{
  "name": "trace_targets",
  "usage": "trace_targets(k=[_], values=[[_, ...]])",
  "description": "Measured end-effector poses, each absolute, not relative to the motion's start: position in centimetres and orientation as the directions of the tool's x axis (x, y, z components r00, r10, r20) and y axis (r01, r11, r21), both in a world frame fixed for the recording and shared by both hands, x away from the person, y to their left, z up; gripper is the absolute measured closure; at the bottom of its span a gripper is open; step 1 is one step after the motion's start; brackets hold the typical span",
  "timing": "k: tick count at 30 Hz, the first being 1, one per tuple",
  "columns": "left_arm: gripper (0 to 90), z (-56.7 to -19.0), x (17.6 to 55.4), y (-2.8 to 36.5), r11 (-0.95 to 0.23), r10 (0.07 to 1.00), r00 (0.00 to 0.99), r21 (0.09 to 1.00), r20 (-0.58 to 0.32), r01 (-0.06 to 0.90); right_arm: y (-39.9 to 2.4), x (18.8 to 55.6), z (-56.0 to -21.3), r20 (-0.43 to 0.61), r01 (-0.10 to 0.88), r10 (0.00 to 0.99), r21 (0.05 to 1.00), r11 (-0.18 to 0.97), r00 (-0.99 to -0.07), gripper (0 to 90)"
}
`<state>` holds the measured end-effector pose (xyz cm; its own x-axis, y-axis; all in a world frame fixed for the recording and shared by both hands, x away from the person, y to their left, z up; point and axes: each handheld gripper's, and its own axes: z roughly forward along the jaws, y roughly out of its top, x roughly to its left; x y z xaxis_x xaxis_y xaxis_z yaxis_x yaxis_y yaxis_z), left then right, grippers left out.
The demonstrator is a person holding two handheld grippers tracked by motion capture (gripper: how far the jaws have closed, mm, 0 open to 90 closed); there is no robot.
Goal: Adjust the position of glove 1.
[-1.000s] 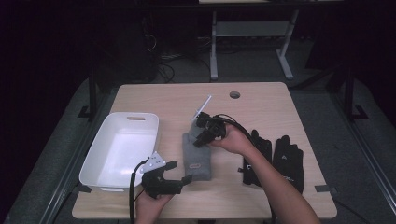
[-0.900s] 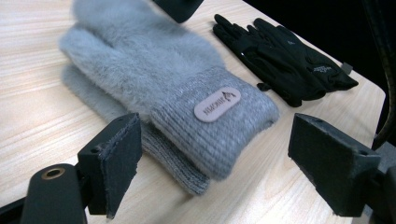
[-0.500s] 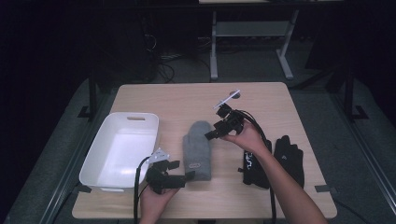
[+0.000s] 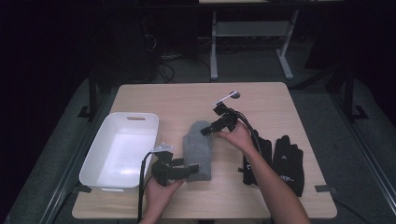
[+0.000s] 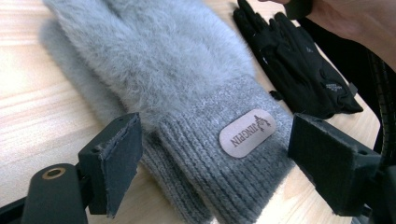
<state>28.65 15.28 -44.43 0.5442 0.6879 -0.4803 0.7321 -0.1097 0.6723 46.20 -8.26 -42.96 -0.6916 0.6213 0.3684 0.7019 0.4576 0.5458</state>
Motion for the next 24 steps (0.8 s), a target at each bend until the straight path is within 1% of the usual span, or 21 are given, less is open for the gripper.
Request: trace_targets(k=[1,5,7,9,12,13,15,18,19,22,24], values=[[17.5,-44.5,28.9,15.2,-0.131,0.694,0.543,0.659,-0.472,0.74,-8.0,46.3,-43.2,0.368,0.707,0.628,0.54,0.456,-0.686,28.2],[17.4,-44.8,29.0,15.3,-0.132,0.698,0.531,0.642,-0.481,0.755,-7.5,46.7,-44.2,0.396,0.727,0.63,0.527,0.44,-0.668,27.9],[17.4,-44.9,29.1,15.4,-0.11,0.687,0.512,0.623,-0.515,0.774,-7.4,46.8,-44.6,0.402,0.732,0.63,0.519,0.441,-0.665,28.6],[17.3,-45.0,29.2,15.4,-0.113,0.68,0.509,0.611,-0.527,0.783,-7.3,46.9,-44.9,0.405,0.735,0.631,0.513,0.442,-0.662,29.4],[16.5,-45.0,29.3,15.3,-0.115,0.667,0.507,0.596,-0.546,0.795,-7.3,46.9,-45.1,0.422,0.747,0.63,0.502,0.436,-0.652,33.8],[16.2,-45.1,29.3,15.2,-0.121,0.648,0.504,0.576,-0.571,0.809,-7.4,46.9,-45.1,0.419,0.743,0.627,0.503,0.442,-0.657,35.3],[16.2,-45.1,29.1,15.1,-0.141,0.652,0.515,0.579,-0.557,0.803,-7.4,46.9,-45.3,0.42,0.746,0.629,0.497,0.444,-0.655,37.9],[15.4,-45.2,29.2,15.0,-0.142,0.652,0.505,0.564,-0.566,0.814,-7.4,46.9,-45.5,0.436,0.753,0.625,0.494,0.435,-0.647,39.8],[15.4,-45.4,29.3,15.0,-0.141,0.65,0.5,0.556,-0.572,0.819,-7.5,46.8,-45.6,0.447,0.755,0.618,0.494,0.432,-0.647,42.8],[15.4,-45.4,29.4,15.1,-0.146,0.651,0.494,0.544,-0.576,0.826,-7.6,46.8,-45.9,0.464,0.76,0.613,0.499,0.416,-0.64,43.9],[15.4,-45.8,29.6,15.2,-0.138,0.65,0.476,0.525,-0.593,0.84,-7.9,46.8,-46.3,0.506,0.776,0.596,0.495,0.391,-0.623,48.1]])
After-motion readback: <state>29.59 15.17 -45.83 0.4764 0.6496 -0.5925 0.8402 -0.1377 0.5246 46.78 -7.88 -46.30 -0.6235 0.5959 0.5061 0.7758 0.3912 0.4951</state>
